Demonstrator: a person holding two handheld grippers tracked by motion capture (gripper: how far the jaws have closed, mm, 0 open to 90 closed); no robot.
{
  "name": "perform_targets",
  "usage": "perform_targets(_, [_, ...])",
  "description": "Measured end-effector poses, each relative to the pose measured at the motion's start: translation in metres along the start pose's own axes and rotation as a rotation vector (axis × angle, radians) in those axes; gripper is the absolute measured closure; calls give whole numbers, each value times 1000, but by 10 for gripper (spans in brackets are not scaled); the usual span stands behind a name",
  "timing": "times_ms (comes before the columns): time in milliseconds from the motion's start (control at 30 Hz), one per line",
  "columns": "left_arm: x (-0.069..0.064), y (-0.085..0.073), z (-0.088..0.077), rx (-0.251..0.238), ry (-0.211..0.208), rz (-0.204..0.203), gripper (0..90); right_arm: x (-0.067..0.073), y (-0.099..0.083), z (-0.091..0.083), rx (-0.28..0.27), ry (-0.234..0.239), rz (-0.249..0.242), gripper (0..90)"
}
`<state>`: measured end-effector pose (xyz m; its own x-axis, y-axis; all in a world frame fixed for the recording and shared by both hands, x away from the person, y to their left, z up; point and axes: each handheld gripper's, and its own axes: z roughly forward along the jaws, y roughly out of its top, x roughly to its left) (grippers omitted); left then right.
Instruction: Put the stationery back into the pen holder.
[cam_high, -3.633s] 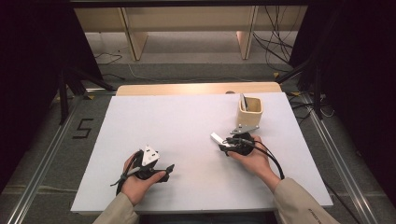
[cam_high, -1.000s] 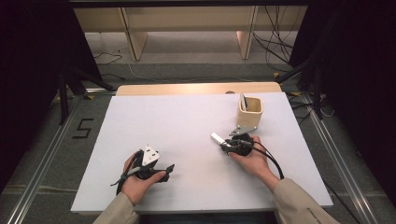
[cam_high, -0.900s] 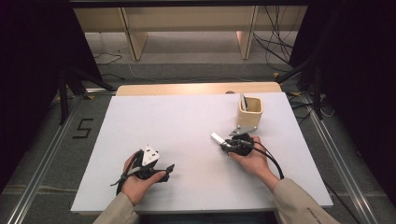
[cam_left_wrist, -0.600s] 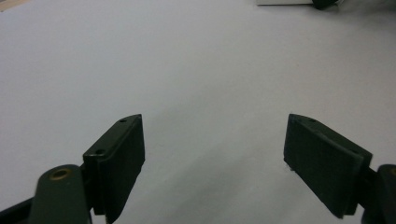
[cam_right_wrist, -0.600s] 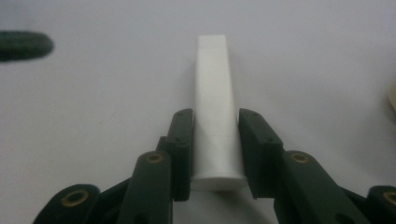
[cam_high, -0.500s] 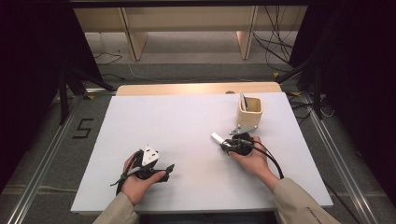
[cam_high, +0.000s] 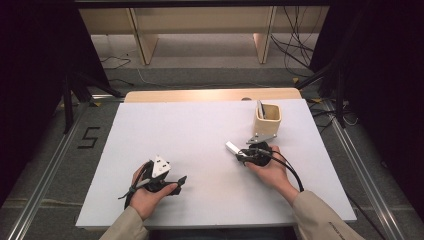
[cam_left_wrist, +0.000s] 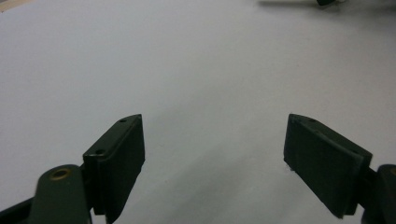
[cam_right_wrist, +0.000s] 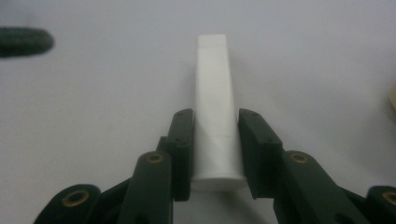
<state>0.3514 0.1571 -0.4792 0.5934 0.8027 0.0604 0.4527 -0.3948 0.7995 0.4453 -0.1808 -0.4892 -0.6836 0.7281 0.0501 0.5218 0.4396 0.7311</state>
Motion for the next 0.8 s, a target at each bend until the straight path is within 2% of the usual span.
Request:
perform_targets(233, [0,0,0,-1,0,2,205,0,2,-5,-10,16,3,675])
perform_targets(467, [0,0,0,-6,-3,3,205,1,4,-11,-13,55,-10,676])
perform_targets(800, [-1,0,0,-10,-14,14,206,5,3,-19,-3,131,-72,675])
